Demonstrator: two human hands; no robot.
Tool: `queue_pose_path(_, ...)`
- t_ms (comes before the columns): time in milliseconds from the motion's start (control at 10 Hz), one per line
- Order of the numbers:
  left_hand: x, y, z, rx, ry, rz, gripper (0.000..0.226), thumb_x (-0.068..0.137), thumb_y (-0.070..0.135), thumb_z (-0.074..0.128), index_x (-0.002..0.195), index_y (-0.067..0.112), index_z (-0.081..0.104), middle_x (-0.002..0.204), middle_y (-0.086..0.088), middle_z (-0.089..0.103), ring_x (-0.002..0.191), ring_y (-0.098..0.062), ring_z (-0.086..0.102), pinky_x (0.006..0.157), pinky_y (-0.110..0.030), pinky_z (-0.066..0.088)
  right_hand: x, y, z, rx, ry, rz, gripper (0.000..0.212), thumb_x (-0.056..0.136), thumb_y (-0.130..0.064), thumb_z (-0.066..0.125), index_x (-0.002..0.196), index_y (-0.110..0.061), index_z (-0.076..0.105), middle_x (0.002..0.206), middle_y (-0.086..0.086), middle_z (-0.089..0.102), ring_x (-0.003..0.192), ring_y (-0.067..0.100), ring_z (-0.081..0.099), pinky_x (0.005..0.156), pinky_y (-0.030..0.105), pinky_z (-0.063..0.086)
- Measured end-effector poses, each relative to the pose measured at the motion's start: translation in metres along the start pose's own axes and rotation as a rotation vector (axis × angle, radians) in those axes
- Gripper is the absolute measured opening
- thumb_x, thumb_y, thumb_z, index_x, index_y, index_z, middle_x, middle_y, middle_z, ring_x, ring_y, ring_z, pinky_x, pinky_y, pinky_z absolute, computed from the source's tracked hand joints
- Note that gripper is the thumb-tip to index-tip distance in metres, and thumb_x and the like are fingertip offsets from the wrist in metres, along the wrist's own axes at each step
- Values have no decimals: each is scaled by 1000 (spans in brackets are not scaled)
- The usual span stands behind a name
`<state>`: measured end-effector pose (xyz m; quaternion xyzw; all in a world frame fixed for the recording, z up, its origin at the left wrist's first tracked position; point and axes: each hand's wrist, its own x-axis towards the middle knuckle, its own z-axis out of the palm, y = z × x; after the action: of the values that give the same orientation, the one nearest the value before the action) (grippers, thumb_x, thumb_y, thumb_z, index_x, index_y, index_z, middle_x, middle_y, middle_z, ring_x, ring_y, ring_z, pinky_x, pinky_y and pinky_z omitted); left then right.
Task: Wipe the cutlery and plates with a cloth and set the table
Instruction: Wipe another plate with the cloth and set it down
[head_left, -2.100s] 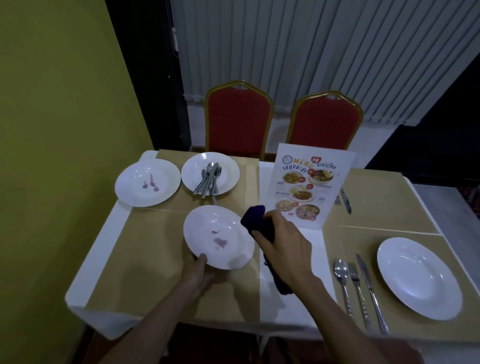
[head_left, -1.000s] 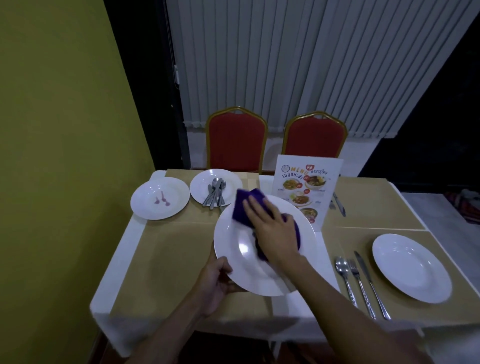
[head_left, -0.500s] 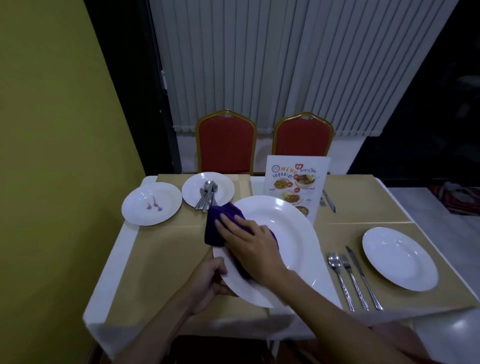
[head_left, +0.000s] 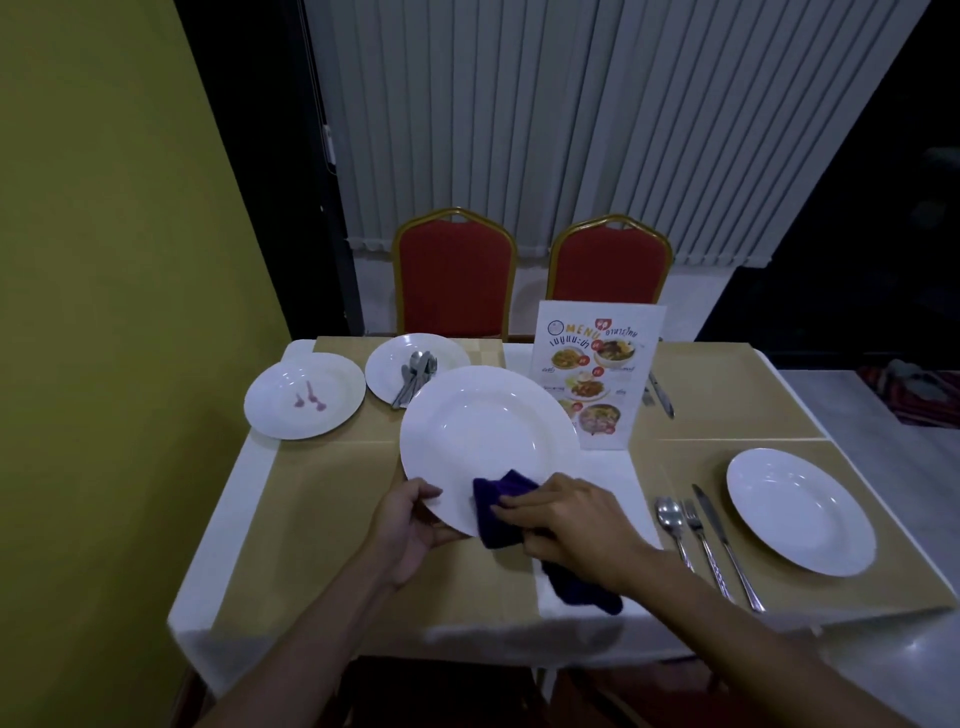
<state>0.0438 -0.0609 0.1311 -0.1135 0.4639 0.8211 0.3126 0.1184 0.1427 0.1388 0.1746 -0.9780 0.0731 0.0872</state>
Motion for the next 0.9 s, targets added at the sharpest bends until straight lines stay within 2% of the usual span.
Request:
queue_pose_path(100,2,2,4,-45,-85,-65,56,100,51,29,137,16,52,128,-14,65,117,-36,60,90,-54,54,15,-16,1,115,-6,-10,39,81,-30,57,116,-35,71,98,-5,76,82,22,67,56,33,52)
queue_pose_path(200,-3,1,9,51,-177,-138,98,79,86,8,130,19,59,127,-16,65,115,-39,63,90,-58,52,32,-21,-1,165,22,-52,41,84,-23,64,124,-32,68,110,-5,74,91,22,67,61,29,47)
queue_pose_path(300,-7,-2,18,67,-116,-151,101,75,89,10,131,20,58,126,-11,66,113,-36,64,91,-60,51,55,-17,0,135,111,19,45,84,-18,65,128,-31,65,118,-5,72,96,28,65,62,37,52)
queue_pose_path(400,-7,-4,30,36,-17,-132,90,85,81,11,141,20,45,141,-10,54,126,-34,54,95,-49,48,68,-20,6,108,215,91,42,89,-18,56,128,-28,66,117,-5,73,90,31,66,58,37,53)
queue_pose_path(500,-6,-11,37,15,66,-77,81,88,77,16,139,23,47,144,-6,50,128,-30,51,91,-41,46,60,-24,13,153,235,36,38,93,-21,58,129,-27,65,117,-5,72,94,27,66,62,36,53)
queue_pose_path(600,-5,-16,36,131,68,-76,80,91,73,18,141,18,45,134,-7,56,119,-27,57,80,-38,51,65,5,16,28,148,111,47,94,-21,60,139,-32,54,139,-6,59,118,30,55,77,43,52)
queue_pose_path(700,-1,-14,32,213,88,-10,62,93,71,20,125,32,56,124,3,64,107,-18,61,76,-35,53,61,41,12,-192,86,353,55,90,-27,63,143,-30,49,152,-6,45,132,35,44,90,49,45)
queue_pose_path(800,4,-15,33,201,96,25,64,91,73,20,128,35,56,122,4,67,110,-20,63,79,-37,54,29,19,8,-108,-57,463,64,88,-51,43,147,-25,44,155,-5,41,138,33,39,99,51,39)
queue_pose_path(900,11,-29,41,231,45,-84,78,94,70,14,145,19,42,137,-6,58,127,-30,54,85,-34,49,17,-20,15,154,-60,338,61,94,-43,36,153,-25,33,160,-6,31,143,26,31,103,45,37)
